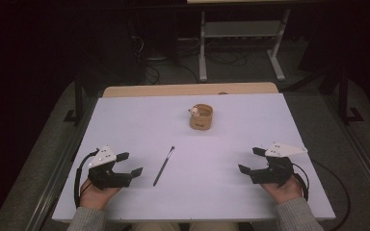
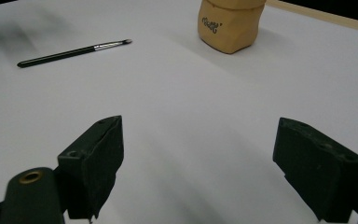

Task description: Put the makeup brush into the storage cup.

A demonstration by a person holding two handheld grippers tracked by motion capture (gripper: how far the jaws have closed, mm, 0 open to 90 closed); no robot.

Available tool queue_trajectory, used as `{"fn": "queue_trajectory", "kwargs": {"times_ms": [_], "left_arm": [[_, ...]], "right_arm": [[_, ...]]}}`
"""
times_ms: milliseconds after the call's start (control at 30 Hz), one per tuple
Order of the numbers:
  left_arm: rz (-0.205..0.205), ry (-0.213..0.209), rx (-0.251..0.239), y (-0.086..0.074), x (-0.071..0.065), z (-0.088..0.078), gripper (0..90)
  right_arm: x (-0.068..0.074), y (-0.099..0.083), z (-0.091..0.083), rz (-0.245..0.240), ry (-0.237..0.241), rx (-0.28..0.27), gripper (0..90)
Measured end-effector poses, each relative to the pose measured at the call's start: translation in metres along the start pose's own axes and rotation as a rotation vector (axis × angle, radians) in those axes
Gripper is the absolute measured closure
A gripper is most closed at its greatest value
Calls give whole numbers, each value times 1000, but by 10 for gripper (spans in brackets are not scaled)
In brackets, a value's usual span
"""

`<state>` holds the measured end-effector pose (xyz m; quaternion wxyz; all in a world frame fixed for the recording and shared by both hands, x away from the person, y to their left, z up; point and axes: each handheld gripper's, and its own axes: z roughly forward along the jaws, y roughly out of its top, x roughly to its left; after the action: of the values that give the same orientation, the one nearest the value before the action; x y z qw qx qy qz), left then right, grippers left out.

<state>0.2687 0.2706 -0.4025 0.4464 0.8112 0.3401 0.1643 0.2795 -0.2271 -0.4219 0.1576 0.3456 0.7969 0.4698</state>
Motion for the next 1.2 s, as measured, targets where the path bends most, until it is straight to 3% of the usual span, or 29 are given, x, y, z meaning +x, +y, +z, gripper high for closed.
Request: {"fn": "queue_trajectory", "kwargs": {"times_ms": [1200], "left_arm": [[6, -3, 11, 1, -3, 3, 226]], "right_arm": [[-1, 0, -2, -9, 0, 3, 150]]}}
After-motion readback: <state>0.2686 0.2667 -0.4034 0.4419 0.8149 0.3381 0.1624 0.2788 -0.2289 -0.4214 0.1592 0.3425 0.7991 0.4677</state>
